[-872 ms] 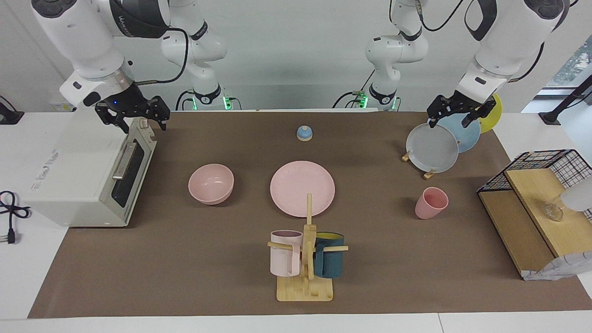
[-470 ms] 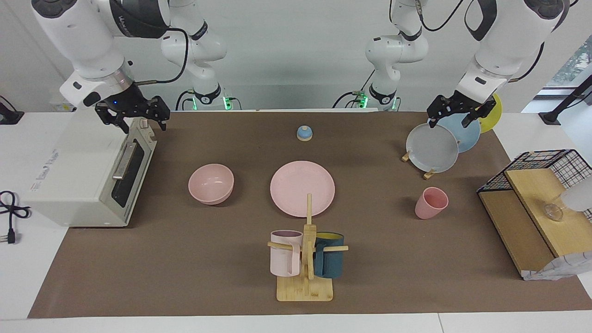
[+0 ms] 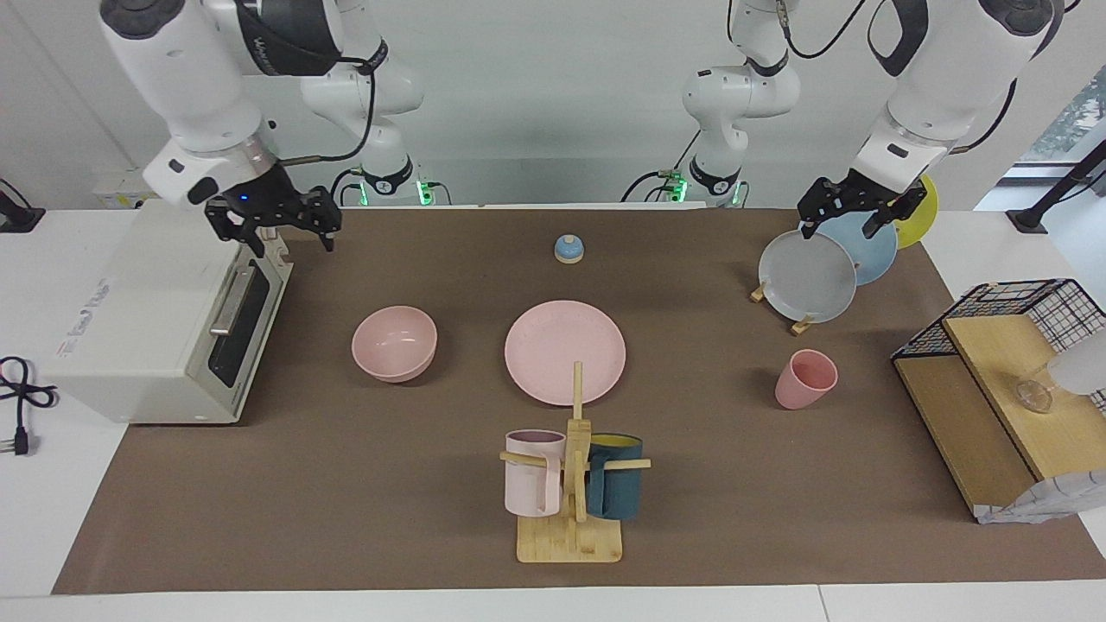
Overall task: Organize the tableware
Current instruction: 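Reach the right gripper toward the pink bowl beside the plate, then grasp the rim of the pink bowl with the right gripper, then carry the bowl onto the pink plate while the left gripper grasps the cup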
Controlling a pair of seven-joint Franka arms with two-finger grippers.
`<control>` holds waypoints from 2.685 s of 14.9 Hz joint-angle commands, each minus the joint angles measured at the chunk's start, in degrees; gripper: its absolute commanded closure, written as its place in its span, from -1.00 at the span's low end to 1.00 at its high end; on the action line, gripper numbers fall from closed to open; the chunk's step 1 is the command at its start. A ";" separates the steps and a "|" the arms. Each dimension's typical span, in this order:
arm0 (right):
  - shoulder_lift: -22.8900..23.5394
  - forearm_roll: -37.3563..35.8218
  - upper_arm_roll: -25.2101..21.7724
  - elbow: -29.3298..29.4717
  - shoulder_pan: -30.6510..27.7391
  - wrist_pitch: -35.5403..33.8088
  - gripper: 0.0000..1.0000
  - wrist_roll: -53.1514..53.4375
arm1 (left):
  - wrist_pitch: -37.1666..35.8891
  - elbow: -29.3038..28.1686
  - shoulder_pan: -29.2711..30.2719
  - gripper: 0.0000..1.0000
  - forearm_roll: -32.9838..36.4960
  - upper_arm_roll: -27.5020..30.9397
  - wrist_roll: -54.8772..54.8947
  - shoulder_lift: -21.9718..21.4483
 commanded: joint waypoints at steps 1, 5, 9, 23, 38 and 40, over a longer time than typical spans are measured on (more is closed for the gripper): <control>0.36 -0.29 0.91 -9.76 0.92 12.71 -1.00 2.15 | -0.75 0.14 -0.38 -1.00 0.59 0.37 -0.26 -0.24; 0.01 -1.26 1.53 -15.85 0.93 17.67 -1.00 -0.39 | -0.75 0.14 -0.38 -1.00 0.59 0.37 -0.26 -0.24; -1.22 -2.14 1.53 -20.95 0.31 20.91 -0.91 -2.24 | -1.01 0.14 -1.09 -1.00 0.59 0.28 -0.26 -0.42; 5.97 -7.24 2.32 -3.79 3.63 5.77 1.00 -3.24 | -0.22 -0.30 -0.91 -1.00 0.59 0.02 -0.27 -0.77; 33.41 -13.75 2.23 33.36 27.03 -2.72 1.00 35.63 | 17.42 -0.65 -1.00 -1.00 0.50 0.20 -1.32 15.63; 33.32 -13.56 2.32 32.83 26.77 -2.80 1.00 36.51 | 20.69 -0.48 -0.65 -1.00 0.50 0.20 -1.32 18.73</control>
